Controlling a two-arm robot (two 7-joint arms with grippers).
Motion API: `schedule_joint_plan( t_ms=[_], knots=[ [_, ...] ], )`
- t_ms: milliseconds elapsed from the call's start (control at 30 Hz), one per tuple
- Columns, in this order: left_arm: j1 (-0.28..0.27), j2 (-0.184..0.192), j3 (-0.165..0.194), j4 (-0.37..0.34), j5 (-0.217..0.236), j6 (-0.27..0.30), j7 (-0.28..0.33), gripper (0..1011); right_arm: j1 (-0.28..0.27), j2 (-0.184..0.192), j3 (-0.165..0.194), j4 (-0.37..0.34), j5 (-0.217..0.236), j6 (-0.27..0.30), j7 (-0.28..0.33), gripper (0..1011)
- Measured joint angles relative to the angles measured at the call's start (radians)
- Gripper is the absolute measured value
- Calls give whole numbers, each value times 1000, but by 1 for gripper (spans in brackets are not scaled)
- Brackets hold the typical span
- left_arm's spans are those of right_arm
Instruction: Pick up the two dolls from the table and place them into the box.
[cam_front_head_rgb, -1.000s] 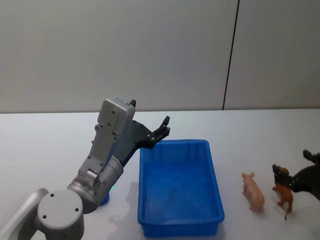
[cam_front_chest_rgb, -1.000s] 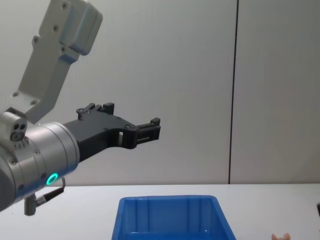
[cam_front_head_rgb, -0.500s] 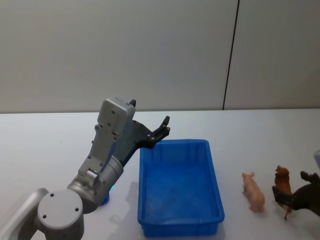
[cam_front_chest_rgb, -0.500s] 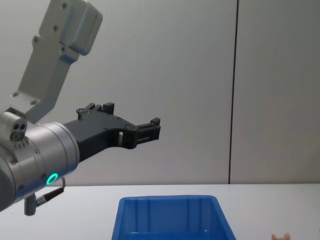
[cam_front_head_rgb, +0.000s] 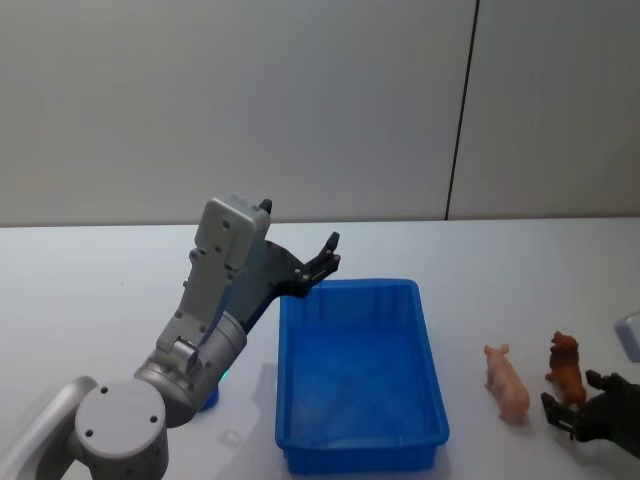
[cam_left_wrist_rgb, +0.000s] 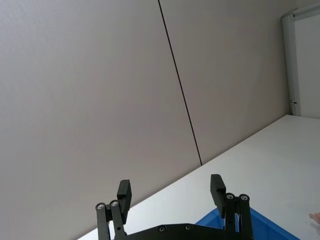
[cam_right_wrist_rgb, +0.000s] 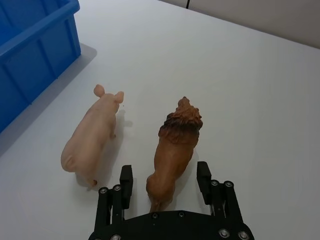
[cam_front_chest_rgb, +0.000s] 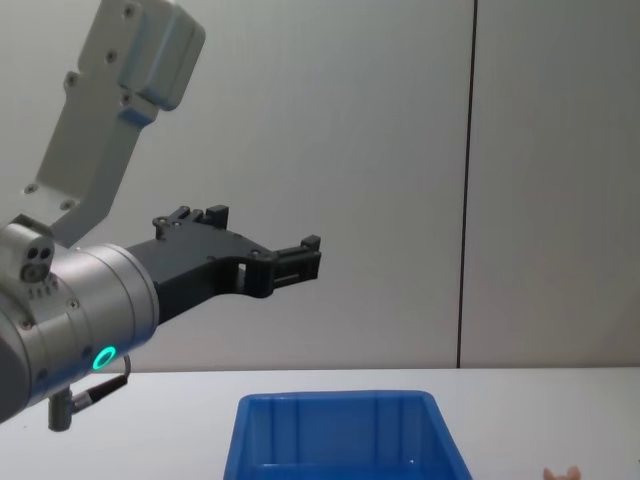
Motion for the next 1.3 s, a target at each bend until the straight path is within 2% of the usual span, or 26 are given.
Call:
schedule_joint_plan(
  t_ms=[33,100,167,367,400,433,500,533,767,1000,1300],
  knots=[
    [0,0,0,0,0,0,0,1001,-1,0,0,0,2,1,-1,795],
    [0,0,0,0,0,0,0,1001,-4,-1,0,-3,8,4,-6,705],
    [0,0,0,0,0,0,0,1001,-7,-1,0,-7,12,4,-10,674],
    [0,0,0,0,0,0,0,1001,-18,-1,3,-24,27,0,-28,474],
    [0,0,0,0,0,0,0,1001,-19,0,4,-27,29,-2,-30,474],
    [0,0,0,0,0,0,0,1001,-22,0,5,-32,32,-7,-36,405],
    [0,0,0,0,0,0,0,1001,-25,1,6,-37,36,-12,-40,362],
    [0,0,0,0,0,0,0,1001,-27,1,7,-42,38,-17,-45,307],
    [0,0,0,0,0,0,0,1001,-32,0,11,-60,49,-46,-62,283],
    [0,0,0,0,0,0,0,1001,-25,-9,11,-82,52,-101,-70,283],
    [0,0,0,0,0,0,0,1001,-2,-28,-3,-114,44,-158,-32,283]
  ],
)
